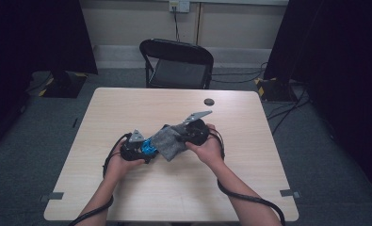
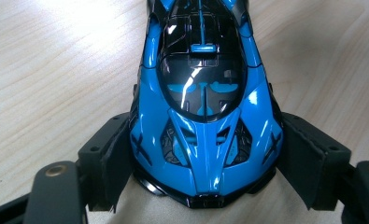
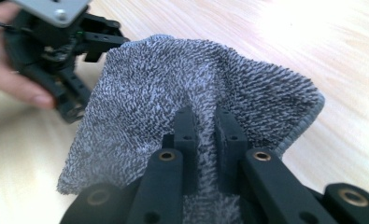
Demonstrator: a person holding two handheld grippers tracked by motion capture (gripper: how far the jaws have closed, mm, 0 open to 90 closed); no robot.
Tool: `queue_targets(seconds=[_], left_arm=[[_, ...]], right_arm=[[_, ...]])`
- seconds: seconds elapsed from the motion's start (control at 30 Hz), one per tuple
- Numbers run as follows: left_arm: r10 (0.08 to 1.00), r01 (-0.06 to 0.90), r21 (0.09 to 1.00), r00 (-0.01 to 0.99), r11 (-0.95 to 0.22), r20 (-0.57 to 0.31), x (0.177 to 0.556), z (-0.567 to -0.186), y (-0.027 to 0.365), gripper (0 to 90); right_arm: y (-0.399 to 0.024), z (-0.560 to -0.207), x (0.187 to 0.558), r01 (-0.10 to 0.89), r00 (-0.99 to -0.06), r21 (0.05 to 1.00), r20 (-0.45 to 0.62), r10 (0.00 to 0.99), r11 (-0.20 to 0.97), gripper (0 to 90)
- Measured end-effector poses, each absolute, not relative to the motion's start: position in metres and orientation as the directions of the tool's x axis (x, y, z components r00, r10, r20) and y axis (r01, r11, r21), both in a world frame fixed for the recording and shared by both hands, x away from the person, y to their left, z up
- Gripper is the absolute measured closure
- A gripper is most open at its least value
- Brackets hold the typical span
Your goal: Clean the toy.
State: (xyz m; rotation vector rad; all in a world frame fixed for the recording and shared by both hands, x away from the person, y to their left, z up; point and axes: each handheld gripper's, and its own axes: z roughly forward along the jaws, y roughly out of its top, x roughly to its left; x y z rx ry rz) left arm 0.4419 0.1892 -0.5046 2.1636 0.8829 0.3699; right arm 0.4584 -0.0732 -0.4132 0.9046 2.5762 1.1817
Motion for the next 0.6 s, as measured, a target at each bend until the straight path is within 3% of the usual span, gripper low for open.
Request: queue_targets(seconds=[0.6], left_arm=[[0.694,0.473,0.741,0.72,-0.477,-0.014,0.442,-0.505,0.189,24.0]], right_arm=[[-0.012,-0.439,0.483,0.454,-0.82,0.646,0.033,0.572,0.613,81.9]])
